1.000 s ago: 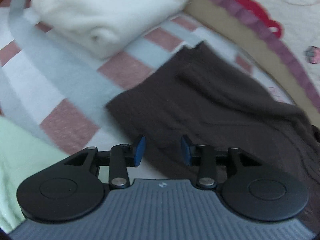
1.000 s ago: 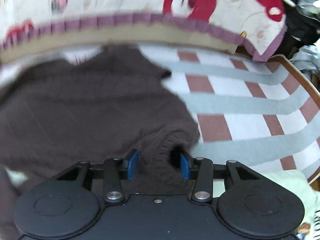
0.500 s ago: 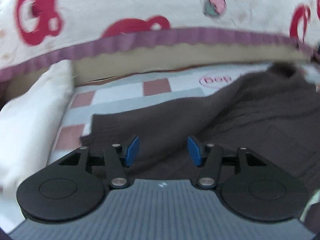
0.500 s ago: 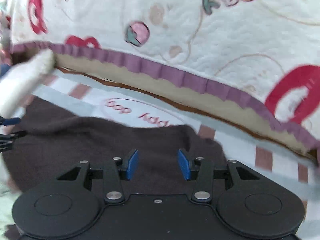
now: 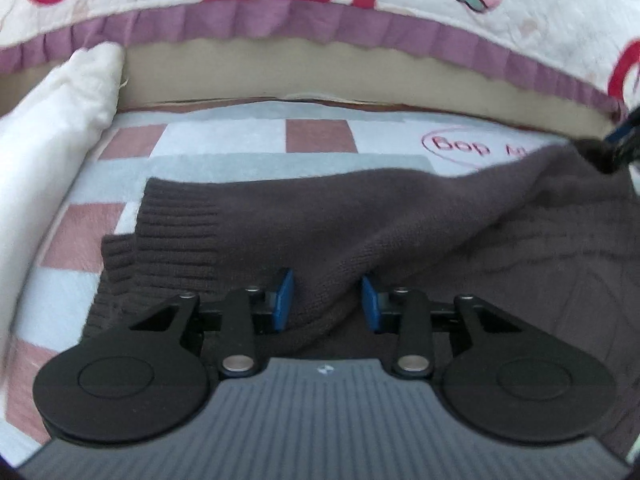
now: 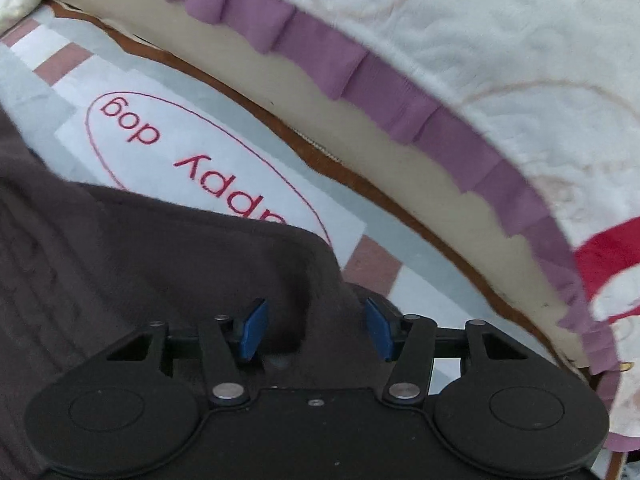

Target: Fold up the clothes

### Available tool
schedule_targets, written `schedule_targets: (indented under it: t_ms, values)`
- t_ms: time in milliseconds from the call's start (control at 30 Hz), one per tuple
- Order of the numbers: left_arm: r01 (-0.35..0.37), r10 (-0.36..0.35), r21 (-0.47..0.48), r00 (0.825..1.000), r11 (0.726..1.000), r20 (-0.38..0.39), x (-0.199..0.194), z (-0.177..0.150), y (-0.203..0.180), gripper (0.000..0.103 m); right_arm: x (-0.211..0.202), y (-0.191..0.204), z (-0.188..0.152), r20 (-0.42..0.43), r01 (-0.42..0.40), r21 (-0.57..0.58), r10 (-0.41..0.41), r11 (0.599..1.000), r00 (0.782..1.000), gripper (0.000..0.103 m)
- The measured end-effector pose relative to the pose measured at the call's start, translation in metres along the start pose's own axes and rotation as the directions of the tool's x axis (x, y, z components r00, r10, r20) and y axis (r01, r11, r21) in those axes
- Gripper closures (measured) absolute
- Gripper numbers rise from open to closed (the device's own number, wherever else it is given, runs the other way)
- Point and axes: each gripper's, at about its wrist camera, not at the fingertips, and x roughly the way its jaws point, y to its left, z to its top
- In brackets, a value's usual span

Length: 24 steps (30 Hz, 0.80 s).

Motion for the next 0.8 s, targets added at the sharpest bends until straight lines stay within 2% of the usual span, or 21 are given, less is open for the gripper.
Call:
schedule_targets:
  t_ms: [33,100,133,167,200,267,333,400,433,467,500,567,600,667,700,767,800]
  values:
    - [-0.003,0.003,-0.002,1.0,1.0,0.006,0.002,0.001,0.0,0.068,0.007,-0.001,0.003,-0.008,0.001,0.015,-0.001,1.0,1.0,0.039]
    - [-0.015,0.015,0.013,1.0,1.0,0.018,0.001,0.001,-0.003,0.077,0.02,-0.002,0.01,-0.023,0.004,0.046,-0.003,0.999,1.0,0.036]
    - [-0.019,0.019,0.022,1.0,1.0,0.023,0.001,0.0,-0.004,0.089,0.027,-0.002,0.014,-0.031,0.006,0.061,-0.004,0.998,1.0,0.052]
    - [-0.023,0.022,0.025,0.999,0.999,0.028,-0.001,0.0,-0.004,0.094,0.026,-0.002,0.016,-0.017,-0.004,0.073,0.005,0.997,1.0,0.077]
    - [-0.028,0.027,0.02,0.999,0.999,0.031,-0.003,0.0,-0.004,0.095,0.021,-0.001,0.017,0.007,-0.019,0.083,0.019,0.996,1.0,0.096]
    - [-0.046,0.044,0.023,0.997,0.999,0.064,-0.015,0.004,-0.005,0.096,-0.012,0.001,0.014,0.132,0.073,0.086,-0.084,0.994,0.988,0.096]
    - [-0.064,0.061,0.027,0.993,0.998,0.1,-0.027,0.009,-0.007,0.097,-0.067,-0.01,-0.003,0.284,0.118,0.236,-0.185,0.965,0.941,0.097]
    - [-0.085,0.08,0.031,0.987,0.996,0.14,-0.042,0.014,-0.008,0.097,-0.123,-0.019,-0.028,0.409,0.111,0.407,-0.289,0.907,0.866,0.097]
    - [-0.101,0.093,0.041,0.983,0.994,0.159,-0.05,0.017,-0.01,0.097,-0.141,-0.016,-0.044,0.443,0.112,0.464,-0.34,0.879,0.83,0.097]
    - [-0.119,0.109,0.057,0.98,0.991,0.166,-0.054,0.02,-0.013,0.097,-0.15,-0.009,-0.06,0.458,0.155,0.48,-0.397,0.863,0.795,0.097]
    - [-0.131,0.119,0.062,0.979,0.99,0.164,-0.056,0.021,-0.015,0.097,-0.145,-0.006,-0.074,0.427,0.213,0.474,-0.435,0.854,0.793,0.096]
    - [-0.11,0.105,0.026,0.983,0.994,0.15,-0.054,0.017,-0.012,0.097,-0.125,-0.005,-0.101,0.327,0.326,0.445,-0.49,0.834,0.808,0.096]
    - [-0.101,0.099,0.008,0.987,0.995,0.125,-0.049,0.015,-0.01,0.097,-0.113,-0.008,-0.113,0.261,0.328,0.45,-0.473,0.831,0.842,0.096]
    - [-0.102,0.103,-0.007,0.991,0.995,0.086,-0.043,0.011,-0.009,0.097,-0.085,-0.017,-0.135,0.113,0.285,0.484,-0.382,0.827,0.917,0.096]
    - [-0.103,0.103,-0.004,0.992,0.995,0.078,-0.041,0.009,-0.009,0.097,-0.076,-0.016,-0.144,0.06,0.275,0.491,-0.347,0.827,0.936,0.096]
    - [-0.106,0.105,0.002,0.993,0.994,0.06,-0.037,0.007,-0.01,0.096,-0.064,-0.006,-0.148,-0.021,0.251,0.421,-0.267,0.872,0.964,0.095]
    - [-0.109,0.108,0.006,0.992,0.994,0.061,-0.036,0.006,-0.011,0.096,-0.064,0.003,-0.146,-0.025,0.23,0.359,-0.237,0.905,0.971,0.089]
